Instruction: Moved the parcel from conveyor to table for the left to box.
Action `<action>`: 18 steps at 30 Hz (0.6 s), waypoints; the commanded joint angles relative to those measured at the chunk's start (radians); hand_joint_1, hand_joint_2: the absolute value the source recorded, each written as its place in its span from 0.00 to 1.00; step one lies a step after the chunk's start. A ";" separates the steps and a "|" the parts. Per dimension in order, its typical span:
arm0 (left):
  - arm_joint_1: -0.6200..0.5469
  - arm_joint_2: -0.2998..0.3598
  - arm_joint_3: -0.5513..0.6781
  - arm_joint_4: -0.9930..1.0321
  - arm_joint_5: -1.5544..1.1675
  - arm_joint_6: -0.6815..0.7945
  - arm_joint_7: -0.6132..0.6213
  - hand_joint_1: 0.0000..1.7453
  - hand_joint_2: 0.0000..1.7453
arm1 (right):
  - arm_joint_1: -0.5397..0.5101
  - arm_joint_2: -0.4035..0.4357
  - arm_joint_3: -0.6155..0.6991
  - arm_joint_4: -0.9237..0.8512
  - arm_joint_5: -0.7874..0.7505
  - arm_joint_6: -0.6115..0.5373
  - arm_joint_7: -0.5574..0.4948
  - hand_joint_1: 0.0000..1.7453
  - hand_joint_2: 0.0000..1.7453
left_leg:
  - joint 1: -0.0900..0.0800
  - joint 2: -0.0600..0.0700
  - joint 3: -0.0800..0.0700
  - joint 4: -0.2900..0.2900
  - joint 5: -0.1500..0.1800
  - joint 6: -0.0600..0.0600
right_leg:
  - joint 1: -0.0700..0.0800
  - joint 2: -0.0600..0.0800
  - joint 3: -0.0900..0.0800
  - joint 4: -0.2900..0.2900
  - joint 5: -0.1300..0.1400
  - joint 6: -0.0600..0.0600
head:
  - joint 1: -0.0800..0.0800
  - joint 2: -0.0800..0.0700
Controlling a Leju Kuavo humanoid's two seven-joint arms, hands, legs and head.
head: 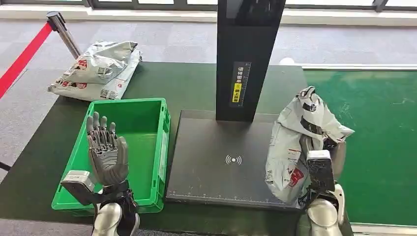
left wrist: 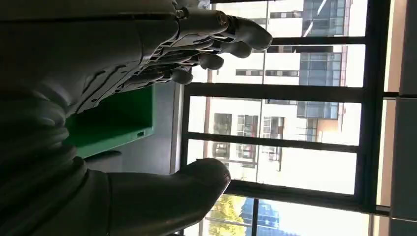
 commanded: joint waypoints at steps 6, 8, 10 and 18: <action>-0.024 0.029 -0.019 0.050 0.007 0.021 -0.002 0.00 1.00 | -0.016 -0.043 0.056 0.096 0.040 -0.054 0.017 0.00 1.00 | 0.000 0.001 0.001 -0.001 0.000 0.000 | 0.000 0.000 0.001 -0.001 0.000 0.000 | 0.000 0.000; -0.008 0.030 -0.022 0.037 0.010 0.031 -0.002 0.00 1.00 | -0.026 -0.037 0.055 0.112 0.050 -0.101 0.013 0.00 0.00 | 0.000 0.001 0.002 -0.001 0.000 0.000 | 0.001 -0.001 0.002 -0.002 0.001 0.000 | 0.000 0.000; 0.005 0.029 -0.024 0.025 0.010 0.037 -0.002 0.00 1.00 | -0.033 -0.034 0.055 0.111 0.055 -0.143 0.006 0.00 0.00 | 0.000 0.003 0.002 -0.001 0.000 0.001 | 0.001 0.000 0.002 -0.002 0.001 0.000 | 0.000 0.000; -0.005 0.019 -0.023 0.027 0.003 0.014 0.014 0.00 1.00 | -0.001 -0.038 0.038 0.100 0.075 -0.125 0.062 0.00 0.00 | 0.000 0.001 0.002 -0.001 0.000 0.001 | 0.001 -0.001 0.003 -0.002 0.000 0.000 | 0.000 0.000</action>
